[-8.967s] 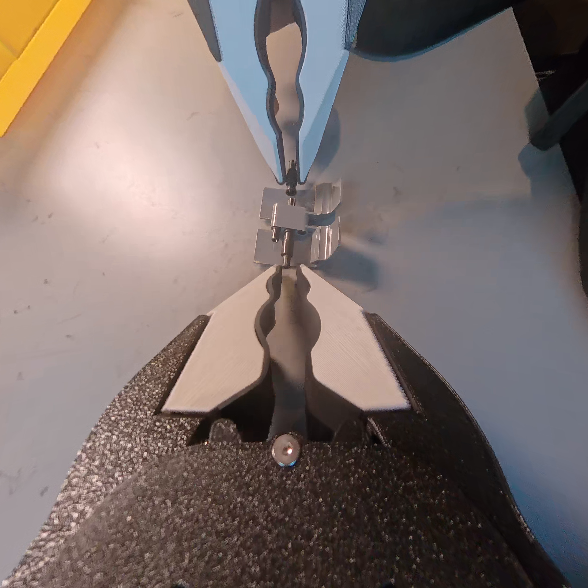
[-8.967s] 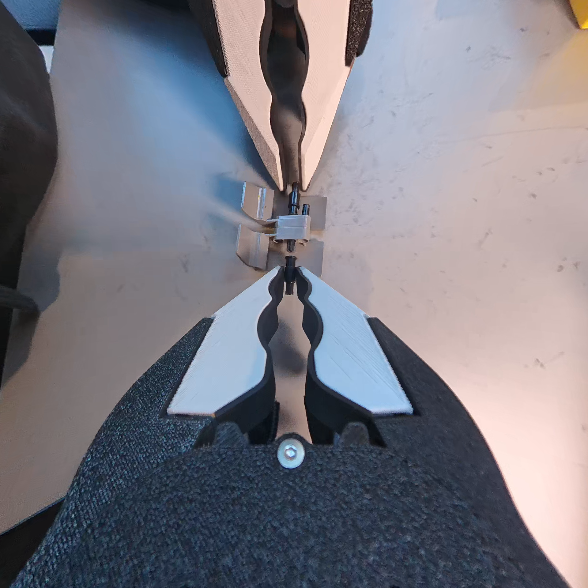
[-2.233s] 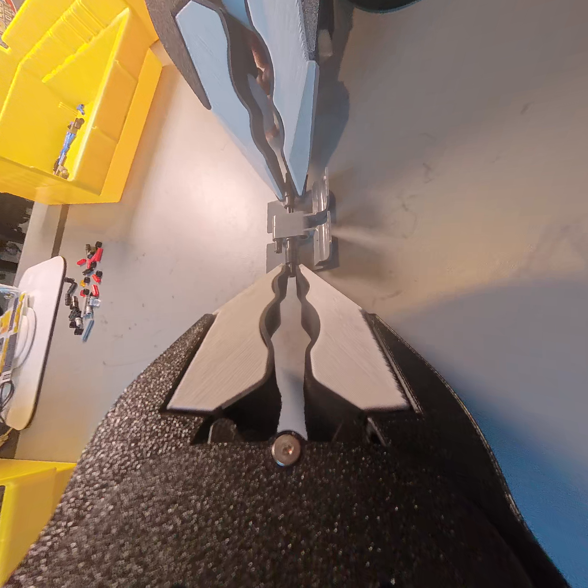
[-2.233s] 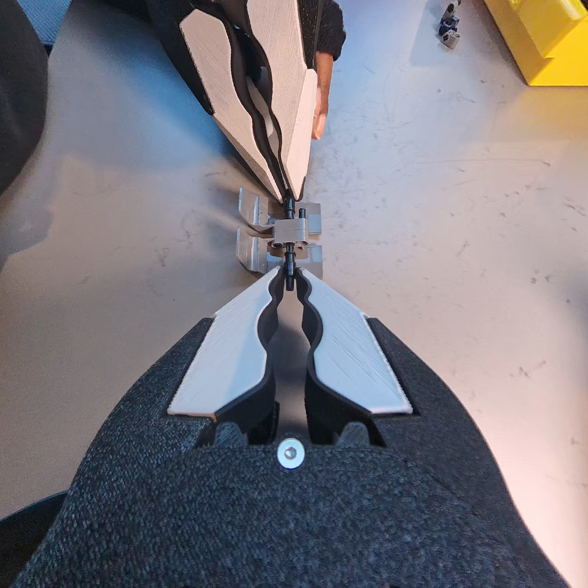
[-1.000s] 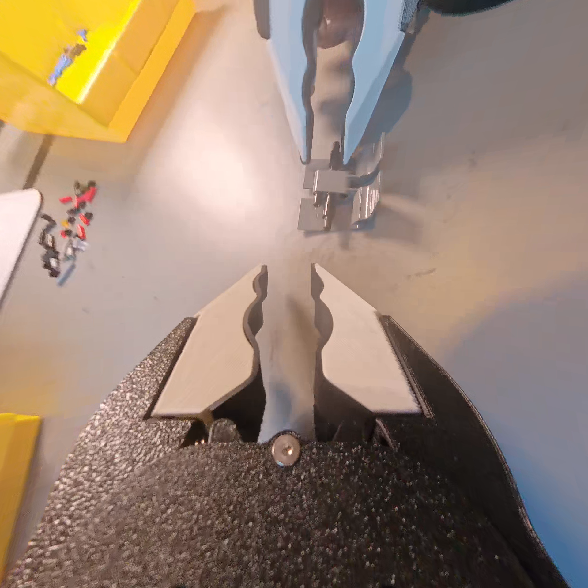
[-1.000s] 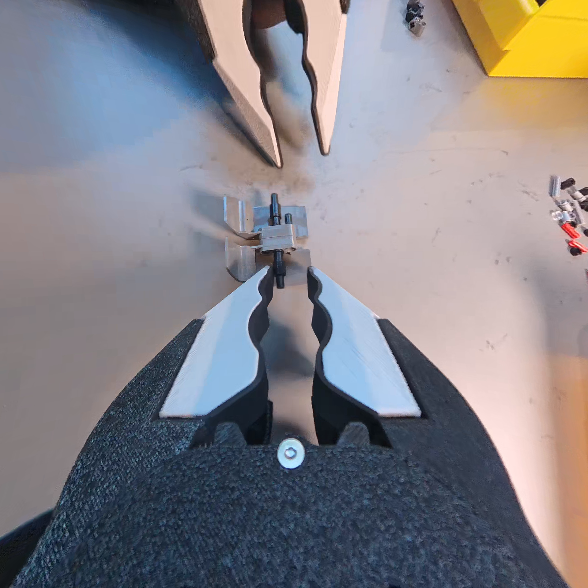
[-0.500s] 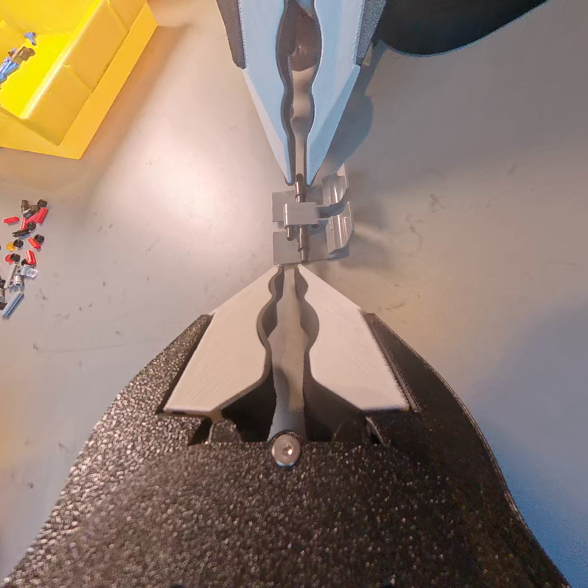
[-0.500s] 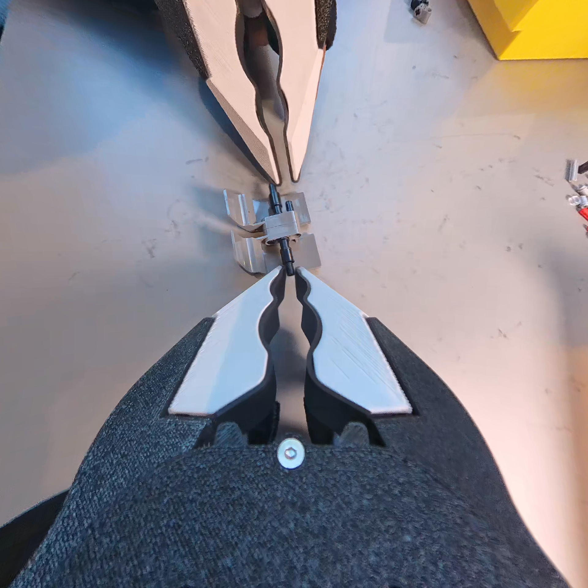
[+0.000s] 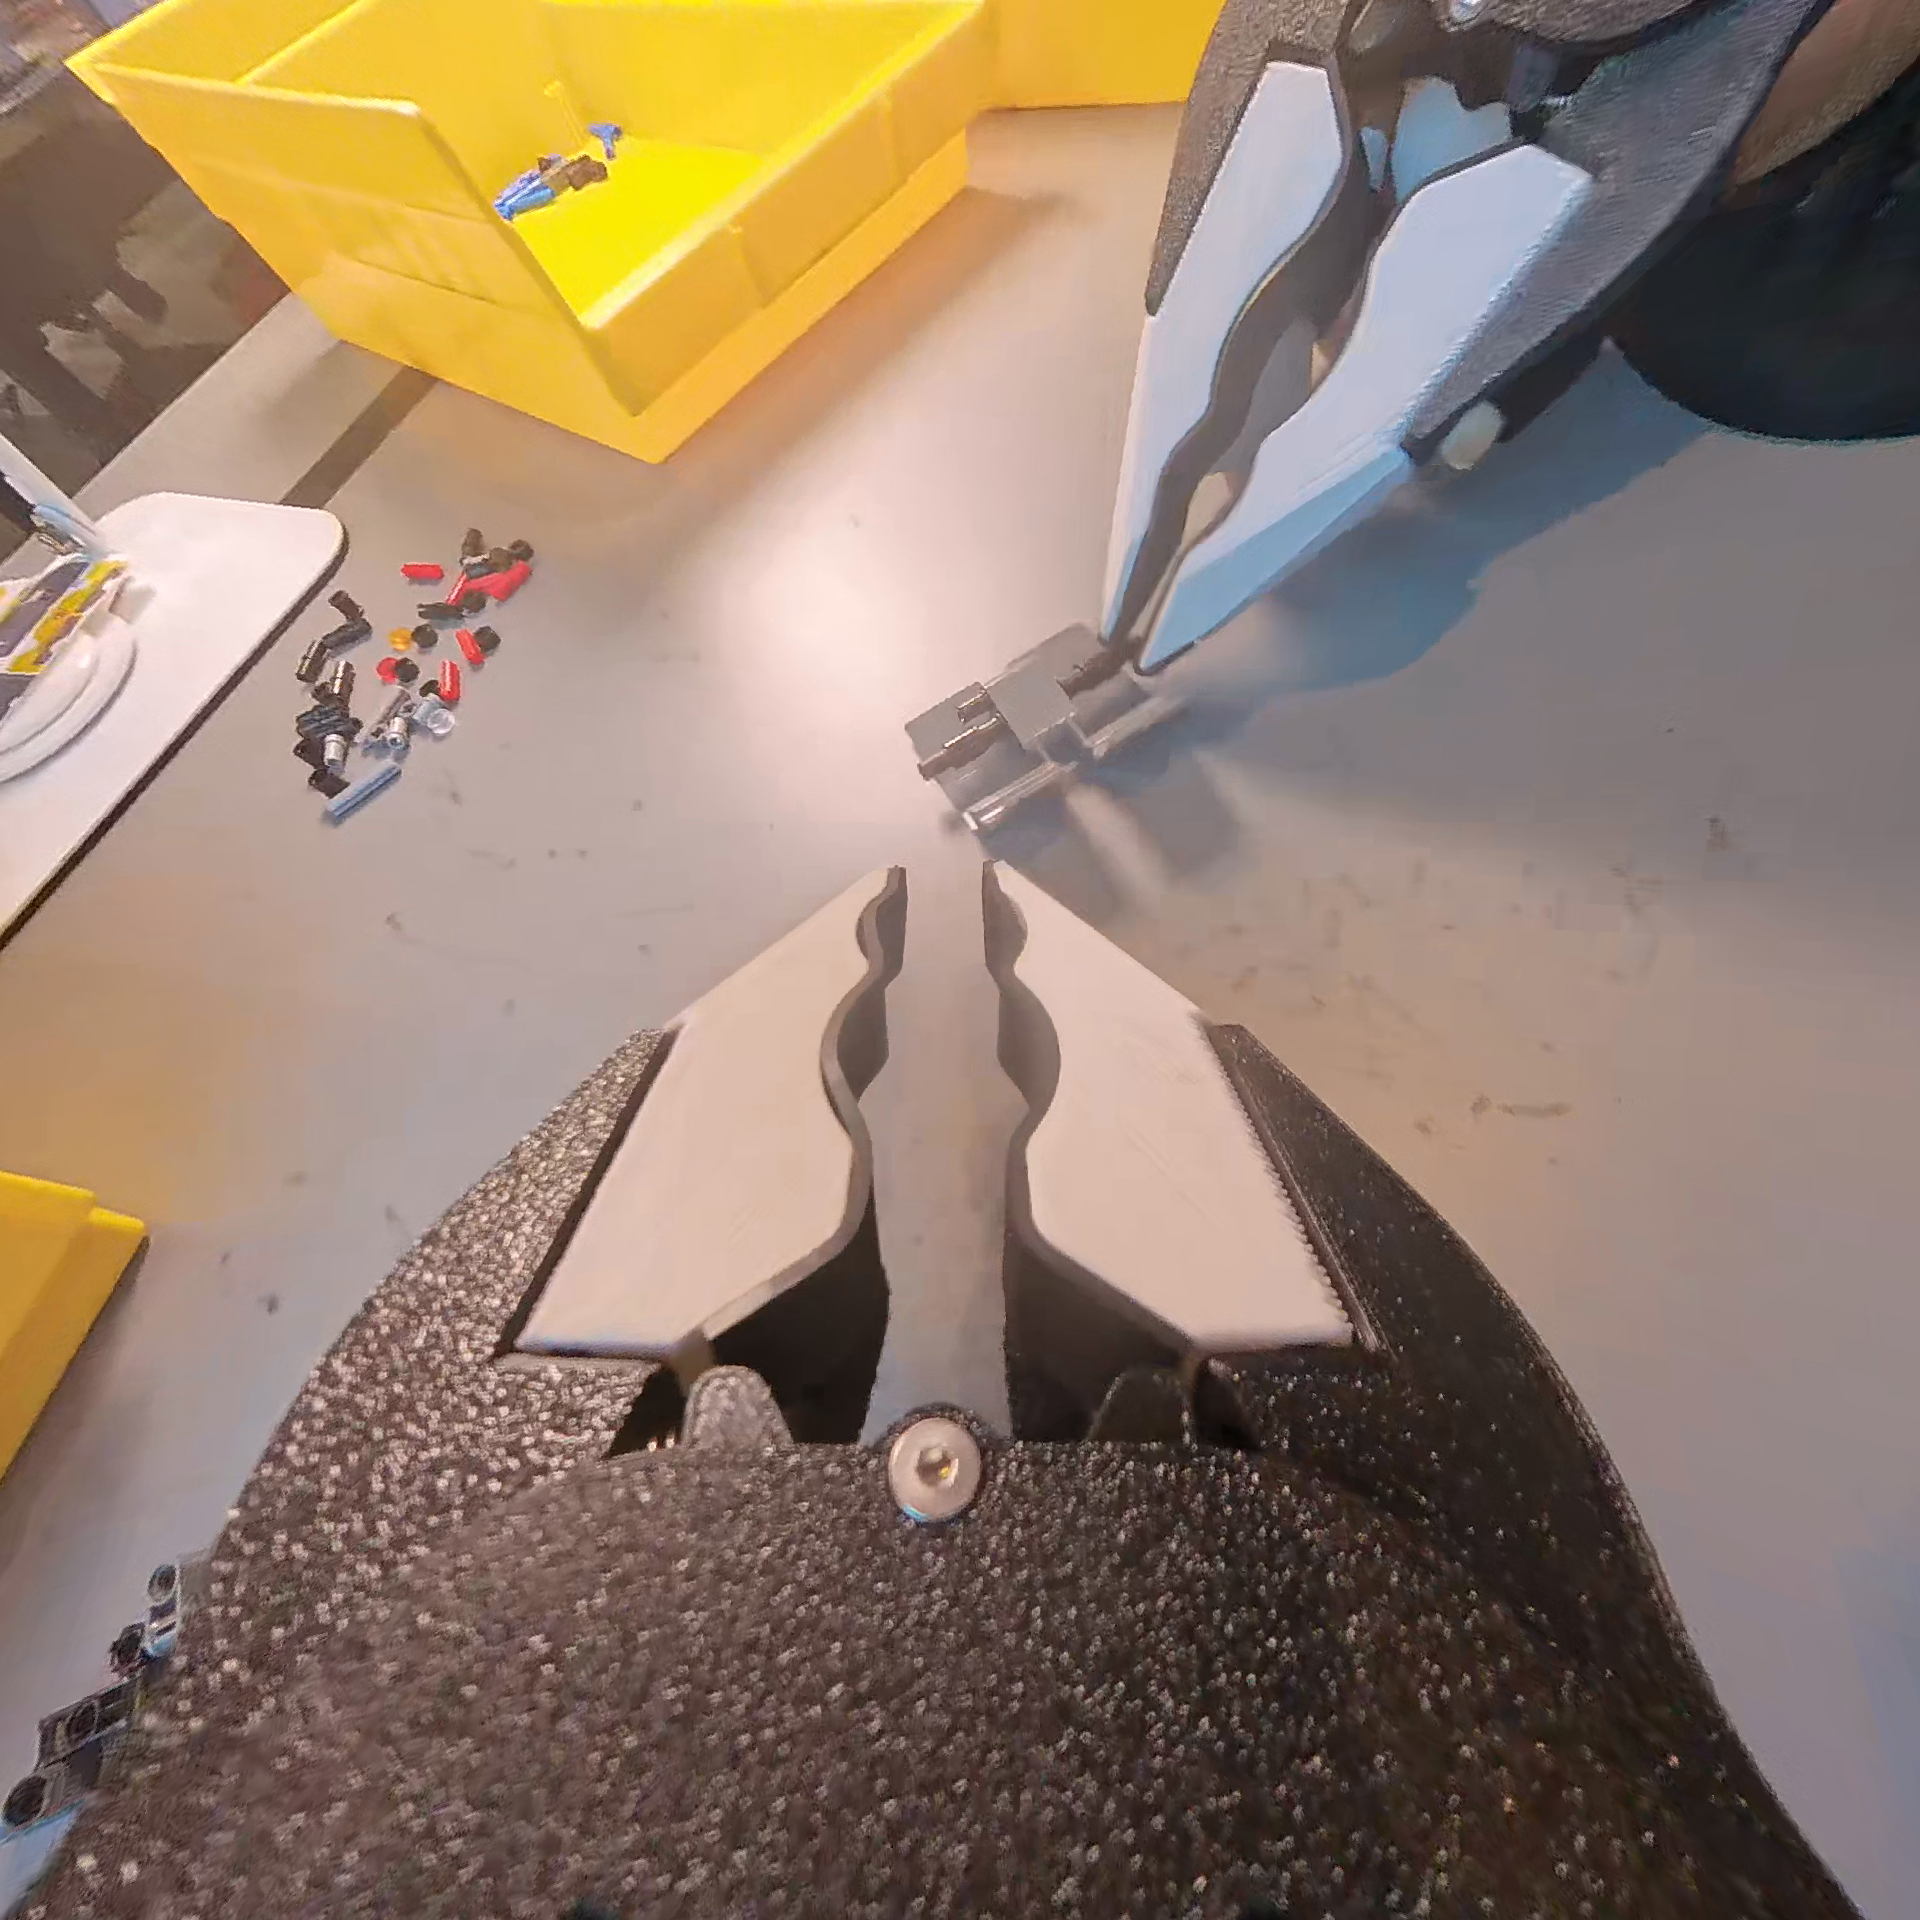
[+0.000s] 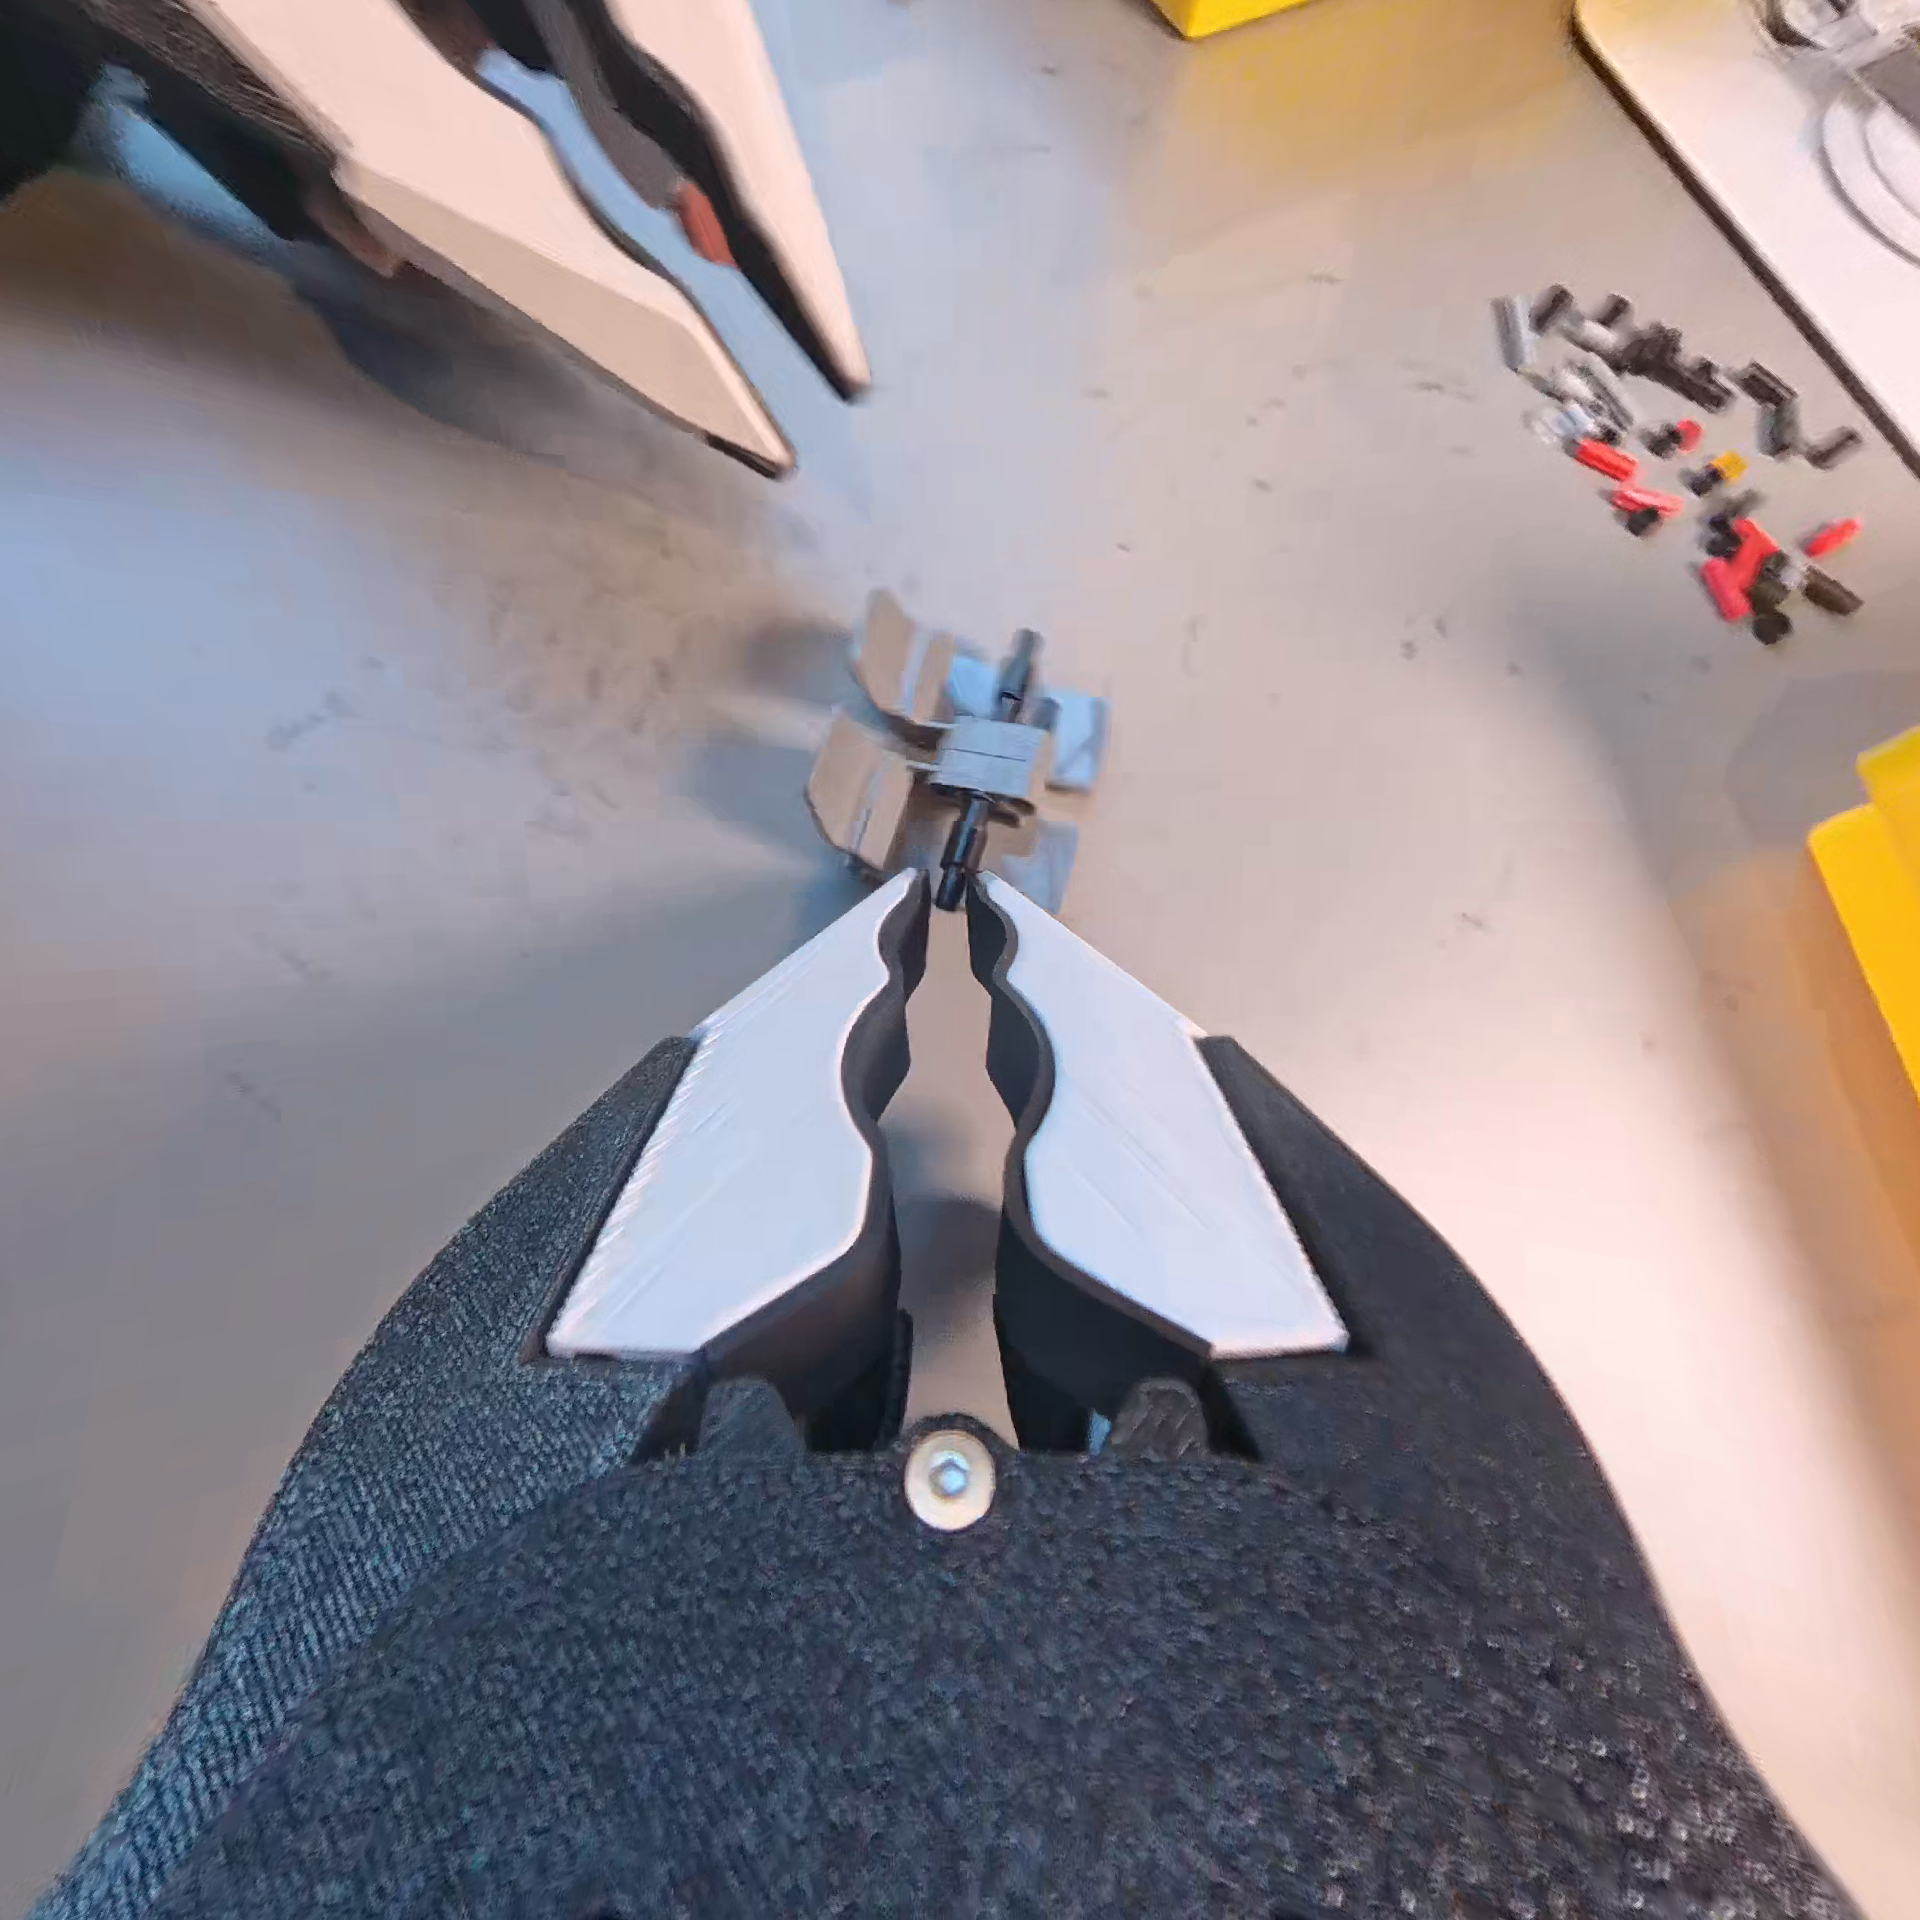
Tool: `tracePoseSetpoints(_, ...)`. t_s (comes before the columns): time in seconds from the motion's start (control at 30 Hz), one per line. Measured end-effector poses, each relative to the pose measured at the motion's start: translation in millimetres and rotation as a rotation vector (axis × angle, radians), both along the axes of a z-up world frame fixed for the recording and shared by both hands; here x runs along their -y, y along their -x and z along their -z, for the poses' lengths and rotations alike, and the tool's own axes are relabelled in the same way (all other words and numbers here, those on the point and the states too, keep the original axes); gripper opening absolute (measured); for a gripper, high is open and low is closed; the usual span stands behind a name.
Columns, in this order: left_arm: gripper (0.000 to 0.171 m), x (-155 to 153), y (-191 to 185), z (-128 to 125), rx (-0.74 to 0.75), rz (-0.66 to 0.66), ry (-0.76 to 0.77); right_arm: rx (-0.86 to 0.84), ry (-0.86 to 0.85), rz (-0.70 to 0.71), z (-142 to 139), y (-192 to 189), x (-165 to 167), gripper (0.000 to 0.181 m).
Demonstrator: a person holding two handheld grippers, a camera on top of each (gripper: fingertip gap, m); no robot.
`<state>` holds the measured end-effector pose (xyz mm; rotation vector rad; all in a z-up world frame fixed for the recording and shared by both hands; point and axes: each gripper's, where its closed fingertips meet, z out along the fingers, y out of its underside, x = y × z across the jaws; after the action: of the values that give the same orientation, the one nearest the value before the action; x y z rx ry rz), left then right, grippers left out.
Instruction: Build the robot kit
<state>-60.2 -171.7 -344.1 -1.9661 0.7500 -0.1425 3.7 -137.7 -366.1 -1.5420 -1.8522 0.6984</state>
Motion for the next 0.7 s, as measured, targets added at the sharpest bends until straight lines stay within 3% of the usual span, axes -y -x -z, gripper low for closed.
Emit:
tracePoseSetpoints(0.17, 0.018, 5.4, -0.6, 6.1, -0.015, 0.009, 0.035, -0.099, 0.1, -0.138, -19.2, 4.5, 32.2, 0.013)
tracePoseSetpoints(0.53, 0.043, 12.3, -5.4, 10.5, 0.115, 0.078, 0.172, -0.058, -0.037, -0.115, -4.2, 1.5, 3.4, 0.023)
tracePoseSetpoints(0.7, 0.05, 8.0, -8.4, 20.0, 0.067, 0.068, 0.204, -0.035, -0.086, -0.138, -1.0, 12.9, 0.1, 0.021)
